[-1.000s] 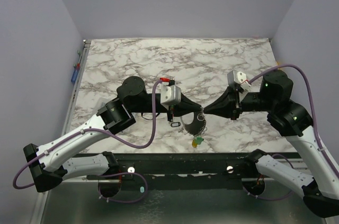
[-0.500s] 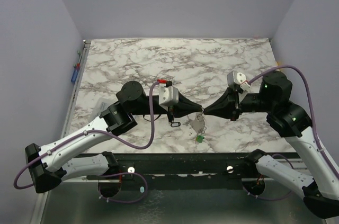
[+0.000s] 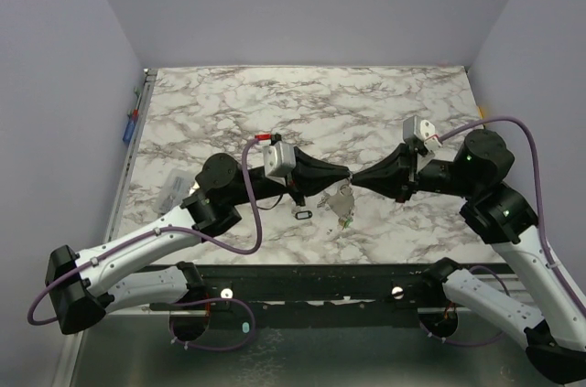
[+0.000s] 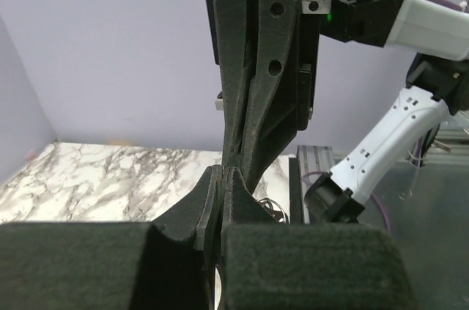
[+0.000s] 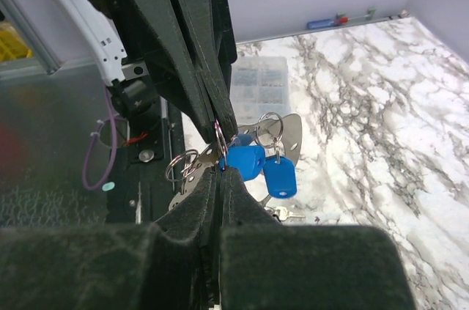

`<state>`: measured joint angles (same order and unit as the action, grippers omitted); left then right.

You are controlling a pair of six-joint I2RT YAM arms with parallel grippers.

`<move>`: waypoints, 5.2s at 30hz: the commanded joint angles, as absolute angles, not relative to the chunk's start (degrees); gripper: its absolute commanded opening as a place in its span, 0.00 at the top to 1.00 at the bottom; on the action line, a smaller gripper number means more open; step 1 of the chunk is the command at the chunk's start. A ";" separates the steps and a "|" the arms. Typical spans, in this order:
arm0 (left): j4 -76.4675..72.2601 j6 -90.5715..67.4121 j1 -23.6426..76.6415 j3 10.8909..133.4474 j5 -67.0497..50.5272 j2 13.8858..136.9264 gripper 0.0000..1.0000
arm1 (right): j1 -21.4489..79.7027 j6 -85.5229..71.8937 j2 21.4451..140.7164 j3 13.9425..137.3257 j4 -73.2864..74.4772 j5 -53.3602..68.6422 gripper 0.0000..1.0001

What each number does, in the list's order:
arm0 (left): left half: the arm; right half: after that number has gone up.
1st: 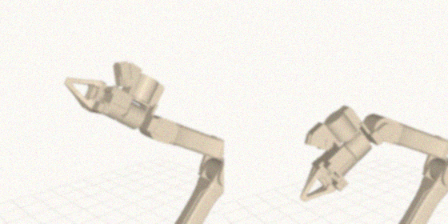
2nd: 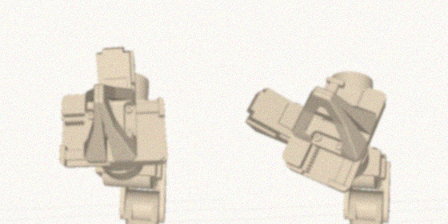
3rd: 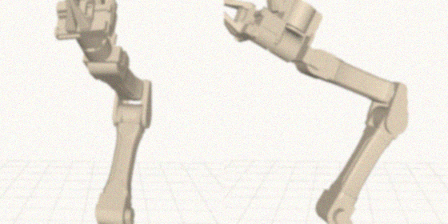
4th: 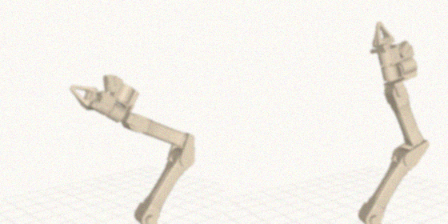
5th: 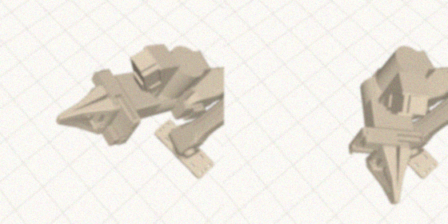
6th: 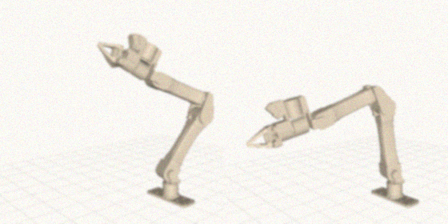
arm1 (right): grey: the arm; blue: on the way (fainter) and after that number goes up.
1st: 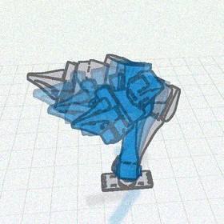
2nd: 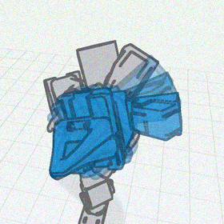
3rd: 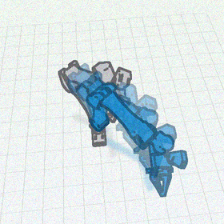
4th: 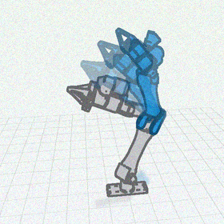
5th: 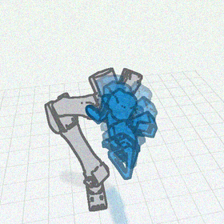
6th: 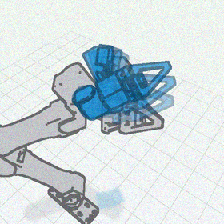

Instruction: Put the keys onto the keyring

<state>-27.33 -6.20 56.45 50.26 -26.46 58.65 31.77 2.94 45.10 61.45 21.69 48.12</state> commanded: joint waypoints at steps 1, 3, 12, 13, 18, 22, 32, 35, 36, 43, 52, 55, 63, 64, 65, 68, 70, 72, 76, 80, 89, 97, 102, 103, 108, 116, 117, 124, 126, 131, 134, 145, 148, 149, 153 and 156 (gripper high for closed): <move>-35.32 -7.66 56.60 49.45 -19.59 58.71 1.00 | 32.14 1.87 44.07 60.05 18.22 44.11 0.99; -35.86 -7.71 56.63 49.23 -18.61 58.69 1.00 | 32.17 2.40 43.75 59.74 18.64 42.58 0.99; -36.89 -8.50 56.60 49.05 -16.71 59.67 1.00 | 32.17 4.11 41.46 58.20 18.71 35.90 0.99; -37.10 -8.52 56.60 48.96 -16.15 59.69 1.00 | 32.17 4.25 41.30 58.16 18.76 35.18 0.99; -38.07 -8.53 56.61 48.57 -14.80 59.97 1.00 | 32.15 3.80 40.16 57.04 17.40 32.84 0.99; -38.70 -8.53 56.60 48.44 -14.64 60.46 1.00 | 32.12 3.54 40.08 56.49 16.98 34.80 0.99; -39.00 -8.55 56.66 48.11 -21.27 59.87 1.00 | 32.14 5.58 38.24 60.11 19.80 29.48 0.52; -39.02 -9.48 56.62 48.24 -24.45 59.72 1.00 | 32.12 7.28 39.63 63.14 21.93 34.61 0.48; -39.02 -9.83 56.60 48.29 -25.22 59.68 1.00 | 32.16 7.48 40.31 64.20 22.56 36.43 0.48; -39.07 -11.88 56.63 48.94 -29.99 59.42 1.00 | 32.14 7.57 43.14 66.82 23.91 47.06 0.47; -40.21 -13.86 56.67 49.52 -32.94 59.32 1.00 | 32.16 8.78 45.76 68.05 25.82 52.12 0.58; -40.46 -13.89 56.65 49.48 -32.82 59.19 1.00 | 32.15 9.29 46.04 67.88 26.18 52.77 0.58; -41.54 -13.86 56.65 49.22 -31.31 59.06 1.00 | 32.17 9.34 46.71 67.05 26.38 55.01 0.63; -41.69 -13.96 56.61 49.28 -31.50 59.11 1.00 | 32.16 9.13 46.72 66.80 26.02 55.00 0.65; -41.81 -14.08 56.67 49.30 -31.59 59.10 1.00 | 32.16 8.83 46.61 66.53 25.44 54.97 0.67; -42.09 -14.56 56.61 49.38 -31.77 59.24 1.00 | 32.12 7.59 46.40 65.86 23.30 55.17 0.71; -42.18 -14.74 56.60 49.39 -31.90 59.23 1.00 | 32.16 6.88 46.34 65.57 22.02 55.55 0.74; -42.27 -14.77 56.62 49.44 -31.85 59.23 1.00 | 32.16 6.41 46.45 65.40 21.15 55.78 0.81; -42.36 -14.77 56.65 49.31 -31.90 59.22 1.00 | 32.17 5.51 46.64 64.89 20.06 56.62 0.90; -42.66 -14.85 56.63 49.27 -31.82 59.24 1.00 | 32.12 5.36 46.91 64.65 20.04 57.02 0.99; -42.89 -13.92 56.66 46.27 -28.55 56.96 0.96 | 32.10 7.84 48.08 66.21 24.10 54.43 0.99; -41.89 -13.43 56.60 44.65 -27.95 56.05 0.74 | 32.13 8.94 50.16 68.78 28.41 51.50 0.99; -38.68 -11.68 56.65 44.82 -27.58 55.45 0.65 | 32.15 9.43 50.21 69.17 29.15 50.53 0.99; -36.79 -10.66 56.65 45.15 -27.33 54.91 0.63 | 32.17 9.79 50.23 69.28 29.68 50.34 0.99; -17.90 -1.05 56.67 50.80 -25.91 52.89 0.50 | 32.17 12.21 51.43 70.72 34.58 48.93 0.99; 16.24 14.86 56.58 67.65 -27.93 57.15 0.35 | 32.30 15.04 52.18 72.85 41.61 47.29 0.99; 19.15 15.91 56.58 70.04 -28.47 58.04 0.35 | 32.38 15.09 52.47 73.12 42.34 47.33 0.99; 37.50 22.00 56.60 84.62 -31.37 67.96 0.48 | 32.86 14.62 53.11 74.70 44.85 48.02 0.99; 42.83 23.69 56.59 89.77 -32.20 71.50 0.49 | 33.01 14.44 52.94 74.51 45.21 47.99 0.99; 51.61 25.74 56.60 98.84 -34.65 78.68 0.55 | 33.60 13.98 51.98 73.21 45.19 46.99 0.99; 52.61 25.85 56.65 100.89 -36.39 80.71 0.57 | 33.88 13.97 51.81 72.91 44.94 46.72 0.99; 54.14 26.53 56.65 102.10 -39.91 83.74 0.60 | 34.85 14.15 52.38 72.65 44.31 45.78 0.99; 52.82 26.02 56.65 101.83 -40.38 83.96 0.63 | 34.97 14.14 52.55 72.84 44.38 45.96 0.99; 52.16 25.77 56.65 101.53 -40.42 83.94 0.63 | 35.02 14.15 52.56 72.92 44.38 45.97 0.99; 49.80 25.14 56.60 100.76 -40.44 83.96 0.68 | 35.24 14.14 52.73 72.95 44.47 45.87 0.99; 49.07 25.22 56.68 100.40 -39.98 84.07 0.72 | 35.31 14.15 52.73 72.95 44.52 45.79 0.99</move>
<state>51.44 25.45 56.38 101.43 -38.30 83.66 34.81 14.20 52.84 72.62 45.93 46.30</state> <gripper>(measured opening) 0.311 0.025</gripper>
